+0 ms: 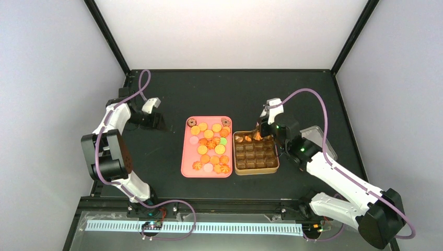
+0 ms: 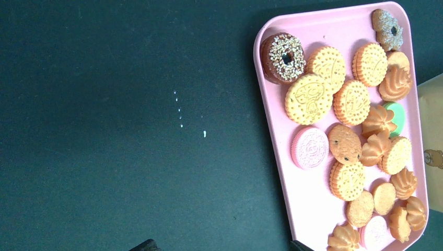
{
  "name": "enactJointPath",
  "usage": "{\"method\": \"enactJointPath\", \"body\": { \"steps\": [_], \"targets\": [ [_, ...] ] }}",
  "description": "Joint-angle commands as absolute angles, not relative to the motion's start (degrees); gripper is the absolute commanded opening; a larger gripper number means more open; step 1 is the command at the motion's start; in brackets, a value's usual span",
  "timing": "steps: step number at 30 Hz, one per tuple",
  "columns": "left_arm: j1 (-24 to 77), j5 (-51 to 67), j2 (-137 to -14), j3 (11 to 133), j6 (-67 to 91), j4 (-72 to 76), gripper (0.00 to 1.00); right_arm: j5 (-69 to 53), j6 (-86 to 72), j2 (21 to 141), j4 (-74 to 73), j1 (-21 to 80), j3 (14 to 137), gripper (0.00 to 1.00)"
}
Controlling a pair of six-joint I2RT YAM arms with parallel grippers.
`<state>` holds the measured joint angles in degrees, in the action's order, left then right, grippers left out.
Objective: Pack the cookies
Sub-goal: Place the fake cookies in the empty pocket of the box.
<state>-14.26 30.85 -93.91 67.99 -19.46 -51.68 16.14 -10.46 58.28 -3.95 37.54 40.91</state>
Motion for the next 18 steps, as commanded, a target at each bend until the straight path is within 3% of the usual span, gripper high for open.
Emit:
{"method": "enactJointPath", "body": {
  "steps": [1, 8, 18],
  "targets": [
    [-14.7, 31.6, -94.7, 69.6, -19.5, -51.9, 0.66, 17.3, -10.4, 58.4, -2.5, 37.1, 41.7, 0.36],
    [-14.7, 31.6, -94.5, 69.5, -19.6, -52.0, 0.66, 16.7, -9.1, 58.4, -3.3, 37.2, 43.7, 0.41],
    [-14.7, 31.5, -94.7, 69.9, -19.7, -52.2, 0.66, 11.1, -7.7, 57.8, -4.0, 39.8, 49.0, 0.33]
  ]
}}
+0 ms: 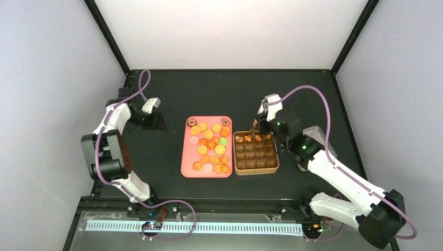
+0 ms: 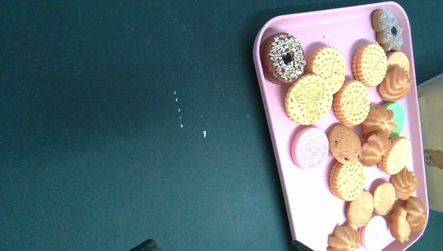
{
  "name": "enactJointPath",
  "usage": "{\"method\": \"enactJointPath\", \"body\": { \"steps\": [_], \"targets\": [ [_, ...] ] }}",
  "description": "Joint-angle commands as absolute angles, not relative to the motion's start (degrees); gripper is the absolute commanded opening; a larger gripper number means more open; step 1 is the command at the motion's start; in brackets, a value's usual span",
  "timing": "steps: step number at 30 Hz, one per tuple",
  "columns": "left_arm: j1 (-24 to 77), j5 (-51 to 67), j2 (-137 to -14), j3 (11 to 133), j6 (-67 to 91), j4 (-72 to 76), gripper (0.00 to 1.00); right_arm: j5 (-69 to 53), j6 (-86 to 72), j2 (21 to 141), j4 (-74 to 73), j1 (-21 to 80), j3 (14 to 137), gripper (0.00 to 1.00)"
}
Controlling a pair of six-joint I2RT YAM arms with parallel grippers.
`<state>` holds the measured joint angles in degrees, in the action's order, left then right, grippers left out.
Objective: Pack the cookies
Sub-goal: Place the fake cookies in the empty pocket of the box, then pick up the fake cookies from the plate.
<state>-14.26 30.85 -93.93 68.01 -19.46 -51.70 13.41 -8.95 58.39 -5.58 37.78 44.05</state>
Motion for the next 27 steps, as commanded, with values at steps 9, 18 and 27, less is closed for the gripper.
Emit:
{"method": "enactJointPath", "body": {
  "steps": [9, 18, 27],
  "targets": [
    [-14.7, 31.2, -94.6, 69.8, -19.5, -52.3, 0.66, 11.0, -5.7, 71.4, -0.4, 57.5, 59.5, 0.33],
    [-14.9, 31.2, -94.4, 70.5, -19.8, -53.0, 0.66, 4.6, -3.8, 90.5, 2.0, 68.3, 69.4, 0.33],
    [-15.1, 30.8, -94.1, 71.3, -20.1, -53.8, 0.66, 3.3, -0.8, 99.9, 1.3, 69.7, 74.0, 0.34]
  ]
}}
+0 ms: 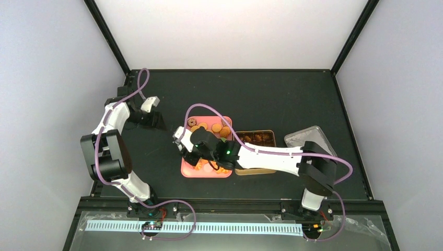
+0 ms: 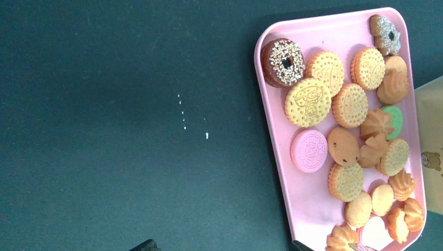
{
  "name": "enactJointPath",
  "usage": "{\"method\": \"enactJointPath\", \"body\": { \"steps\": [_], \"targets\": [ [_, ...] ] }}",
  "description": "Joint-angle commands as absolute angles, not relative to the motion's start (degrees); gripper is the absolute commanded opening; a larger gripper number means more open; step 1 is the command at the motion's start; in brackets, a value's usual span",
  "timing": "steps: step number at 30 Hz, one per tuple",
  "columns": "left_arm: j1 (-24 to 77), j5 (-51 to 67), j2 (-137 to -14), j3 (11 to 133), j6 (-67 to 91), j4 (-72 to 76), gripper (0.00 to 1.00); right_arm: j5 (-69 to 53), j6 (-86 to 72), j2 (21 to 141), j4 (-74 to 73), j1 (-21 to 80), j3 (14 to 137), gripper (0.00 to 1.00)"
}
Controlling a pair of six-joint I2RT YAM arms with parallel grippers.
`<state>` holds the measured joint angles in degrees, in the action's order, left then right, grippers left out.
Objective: Pack the cookies
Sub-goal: Pick up the fake cookies from the plate.
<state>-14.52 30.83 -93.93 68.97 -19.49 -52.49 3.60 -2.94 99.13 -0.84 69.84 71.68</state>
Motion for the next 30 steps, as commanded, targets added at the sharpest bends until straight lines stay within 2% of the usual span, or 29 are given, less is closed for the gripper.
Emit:
{"method": "enactJointPath", "body": {
  "steps": [1, 22, 30],
  "targets": [
    [-15.2, 30.8, -94.2, 71.3, -20.1, -53.9, 0.66, 3.6, -0.4, 100.5, 1.1, 69.7, 74.4, 0.34],
    [-15.3, 31.1, -94.7, 71.5, -19.7, -53.8, 0.66, 5.3, -5.2, 97.1, 3.7, 68.3, 61.0, 0.34],
    [-15.3, 31.2, -94.6, 71.5, -19.8, -53.8, 0.66, 7.7, -3.7, 95.0, 3.0, 68.3, 61.3, 0.42]
  ]
}}
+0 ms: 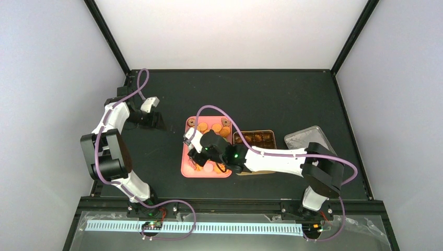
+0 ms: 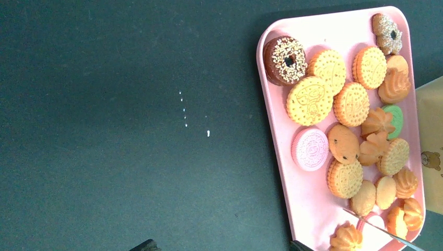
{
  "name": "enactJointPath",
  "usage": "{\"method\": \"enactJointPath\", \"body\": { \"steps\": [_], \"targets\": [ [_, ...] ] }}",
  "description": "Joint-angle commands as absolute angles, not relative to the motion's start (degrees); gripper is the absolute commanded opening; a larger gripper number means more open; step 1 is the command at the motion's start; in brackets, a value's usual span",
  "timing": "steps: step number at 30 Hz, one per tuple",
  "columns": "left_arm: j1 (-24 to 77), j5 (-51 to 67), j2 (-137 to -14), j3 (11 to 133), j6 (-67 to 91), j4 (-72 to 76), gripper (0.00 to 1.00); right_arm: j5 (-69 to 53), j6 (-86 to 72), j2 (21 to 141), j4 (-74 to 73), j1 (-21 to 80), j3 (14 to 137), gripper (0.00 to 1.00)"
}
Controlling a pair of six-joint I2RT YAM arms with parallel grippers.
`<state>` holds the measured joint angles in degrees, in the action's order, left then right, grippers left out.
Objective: Pack the cookies
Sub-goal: Pick up the fake cookies from the plate.
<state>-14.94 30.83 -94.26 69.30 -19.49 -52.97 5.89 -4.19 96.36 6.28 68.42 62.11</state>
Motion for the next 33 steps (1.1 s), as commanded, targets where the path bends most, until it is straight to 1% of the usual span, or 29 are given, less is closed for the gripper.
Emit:
{"method": "enactJointPath", "body": {
  "steps": [1, 10, 15, 21, 26, 33],
  "targets": [
    [-15.3, 31.2, -94.6, 71.4, -19.8, -53.8, 0.66, 7.8, -3.7, 94.8, 2.9, 68.3, 61.7, 0.42],
    [-15.3, 31.1, -94.5, 71.7, -20.0, -54.0, 0.66, 6.7, -3.1, 94.5, 1.7, 68.4, 64.3, 0.43],
    [-15.4, 31.1, -94.7, 71.5, -20.1, -54.0, 0.66, 5.5, -4.7, 94.8, 1.8, 68.4, 61.8, 0.42],
    [-15.4, 31.3, -94.8, 71.8, -20.1, -53.9, 0.66, 5.0, -6.0, 92.3, 1.0, 68.4, 58.8, 0.39],
    [-15.4, 31.4, -94.9, 72.0, -19.9, -54.0, 0.66, 4.8, -6.3, 91.8, 0.0, 68.4, 58.6, 0.31],
    [-15.4, 31.5, -94.7, 72.0, -19.9, -54.0, 0.66, 5.4, -6.5, 92.6, 0.0, 68.5, 62.8, 0.12]
  ]
}}
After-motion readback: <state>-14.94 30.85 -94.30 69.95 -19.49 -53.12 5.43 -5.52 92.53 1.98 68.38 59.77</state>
